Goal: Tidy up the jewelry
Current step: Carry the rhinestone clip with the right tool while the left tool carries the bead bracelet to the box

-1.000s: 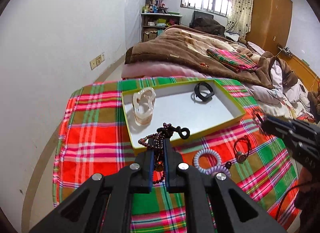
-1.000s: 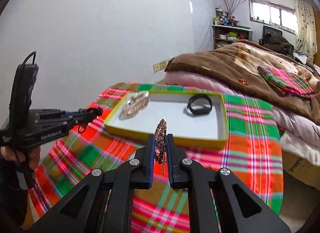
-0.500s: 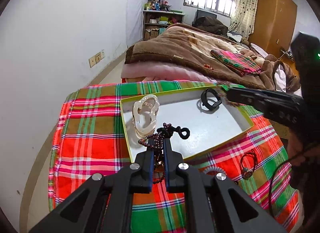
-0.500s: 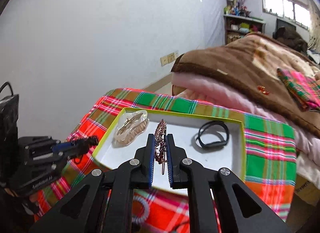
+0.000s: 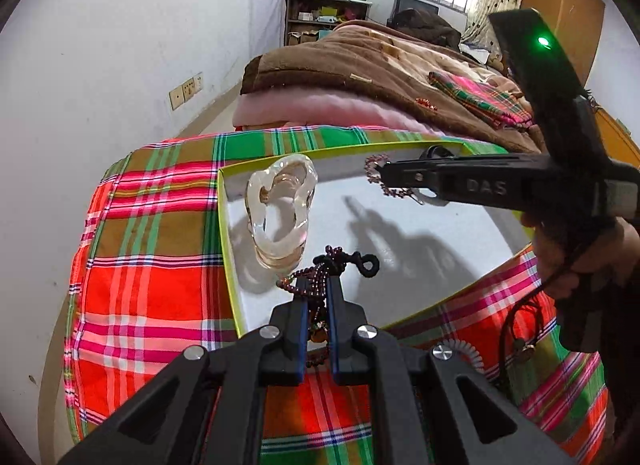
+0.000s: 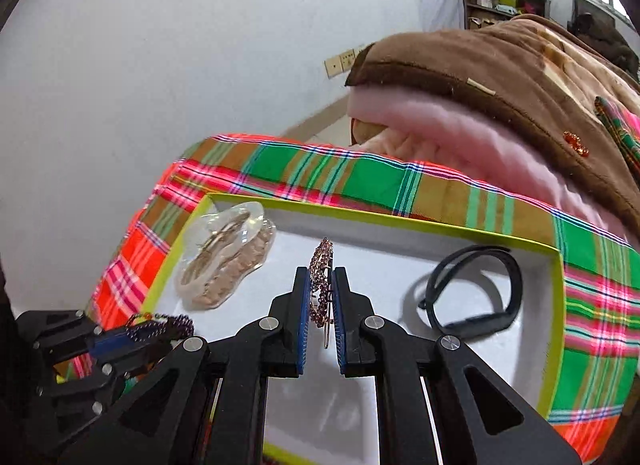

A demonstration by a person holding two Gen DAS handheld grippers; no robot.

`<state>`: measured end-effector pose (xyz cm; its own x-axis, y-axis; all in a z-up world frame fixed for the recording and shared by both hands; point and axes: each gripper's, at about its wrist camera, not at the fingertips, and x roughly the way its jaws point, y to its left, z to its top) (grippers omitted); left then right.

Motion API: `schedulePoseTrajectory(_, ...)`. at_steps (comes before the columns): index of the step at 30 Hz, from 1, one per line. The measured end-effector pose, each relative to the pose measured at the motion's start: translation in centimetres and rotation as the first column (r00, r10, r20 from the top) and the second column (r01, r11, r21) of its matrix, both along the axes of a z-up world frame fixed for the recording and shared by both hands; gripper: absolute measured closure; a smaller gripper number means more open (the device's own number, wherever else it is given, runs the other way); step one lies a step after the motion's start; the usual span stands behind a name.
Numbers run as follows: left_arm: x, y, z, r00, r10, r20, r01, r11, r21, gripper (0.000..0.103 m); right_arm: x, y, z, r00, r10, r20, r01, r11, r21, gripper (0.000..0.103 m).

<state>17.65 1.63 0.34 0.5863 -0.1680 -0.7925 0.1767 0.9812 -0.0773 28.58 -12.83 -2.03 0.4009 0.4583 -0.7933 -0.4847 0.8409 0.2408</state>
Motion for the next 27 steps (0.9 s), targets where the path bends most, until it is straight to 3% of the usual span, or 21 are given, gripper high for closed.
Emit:
schedulePoseTrajectory(15,1.2,-0.2,-1.9,0.999,0.001,-0.050,0.000,1.000,0.014,0.094,1.5,1.8,-1.5,1.000,0.018,0.010,-0.017,0.995,-0.094,0.092)
schedulePoseTrajectory(27,1.3,-0.1,-2.1,0.998,0.004,-0.056,-0.003,1.000,0.011,0.094,1.7,2.0,-1.8,1.000,0.013,0.010,-0.012,0.994,-0.106,0.092)
